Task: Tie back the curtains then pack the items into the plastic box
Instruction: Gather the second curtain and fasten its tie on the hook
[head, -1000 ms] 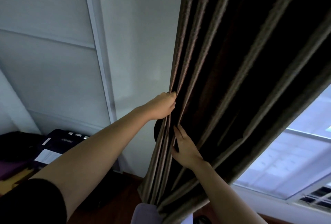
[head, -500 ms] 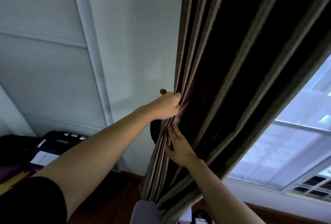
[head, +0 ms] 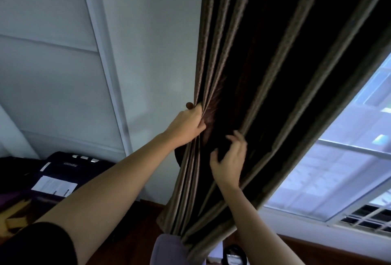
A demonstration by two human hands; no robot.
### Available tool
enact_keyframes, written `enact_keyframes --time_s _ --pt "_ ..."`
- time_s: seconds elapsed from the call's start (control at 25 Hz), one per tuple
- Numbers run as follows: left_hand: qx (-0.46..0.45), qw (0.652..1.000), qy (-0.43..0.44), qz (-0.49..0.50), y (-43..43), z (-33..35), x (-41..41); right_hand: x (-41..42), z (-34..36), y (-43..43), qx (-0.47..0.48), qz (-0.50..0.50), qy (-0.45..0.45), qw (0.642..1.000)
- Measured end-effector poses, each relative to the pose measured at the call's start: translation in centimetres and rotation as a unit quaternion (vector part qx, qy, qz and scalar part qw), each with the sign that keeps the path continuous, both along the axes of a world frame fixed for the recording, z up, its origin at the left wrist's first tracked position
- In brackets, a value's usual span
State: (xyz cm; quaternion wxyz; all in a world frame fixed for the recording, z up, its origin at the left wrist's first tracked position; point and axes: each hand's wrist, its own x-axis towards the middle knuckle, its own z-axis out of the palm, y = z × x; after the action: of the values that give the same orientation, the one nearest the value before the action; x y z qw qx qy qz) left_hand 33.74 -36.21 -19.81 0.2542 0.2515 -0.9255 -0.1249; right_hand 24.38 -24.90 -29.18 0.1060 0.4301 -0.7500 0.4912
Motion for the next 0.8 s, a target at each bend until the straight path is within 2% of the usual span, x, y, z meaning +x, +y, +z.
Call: enact_keyframes --time_s 0.04,0.12,0.24,0.28,0.32,0.36,0.44,0.52,0.64,0.8 --pt "0.011 1.000 0.028 -0.002 -0.2 -0.7 0.4 -0.4 1.1 -0.2 -0.083 -0.058 -0.053 0.993" --pt "0.066 0.990 0.127 0.002 0.2 -2.0 1.5 -1.8 3.9 -1.4 -0.138 -0.080 -0.129 0.979" --pt "0.195 0.927 0.321 0.017 1.1 -3.4 2.2 -4.7 6.0 -3.2 -0.071 -0.083 -0.175 0.978" --pt "0.243 0.906 0.346 0.030 0.9 -3.2 2.1 -5.5 5.9 -3.4 -0.025 -0.082 -0.176 0.981" --pt "0.276 0.903 0.325 0.051 0.6 -2.5 1.9 -5.8 5.7 -3.4 0.022 -0.064 -0.170 0.983" --pt "0.277 0.921 0.264 0.073 0.0 -1.5 1.7 -5.6 5.0 -3.3 0.060 -0.032 -0.156 0.985" --pt "0.209 0.972 0.076 0.078 -0.9 0.4 1.2 -4.1 3.4 -2.8 0.114 0.028 -0.104 0.988" --pt "0.180 0.982 -0.030 0.043 -1.3 1.8 0.5 -2.0 1.6 -2.4 0.137 0.059 -0.051 0.988" --pt "0.228 0.972 -0.055 -0.002 -1.3 2.1 0.1 -0.4 -0.2 -2.4 0.128 0.071 -0.027 0.989" --pt "0.271 0.961 -0.044 -0.032 -0.7 2.0 0.0 0.0 -0.6 -3.4 0.165 0.083 -0.016 0.983"
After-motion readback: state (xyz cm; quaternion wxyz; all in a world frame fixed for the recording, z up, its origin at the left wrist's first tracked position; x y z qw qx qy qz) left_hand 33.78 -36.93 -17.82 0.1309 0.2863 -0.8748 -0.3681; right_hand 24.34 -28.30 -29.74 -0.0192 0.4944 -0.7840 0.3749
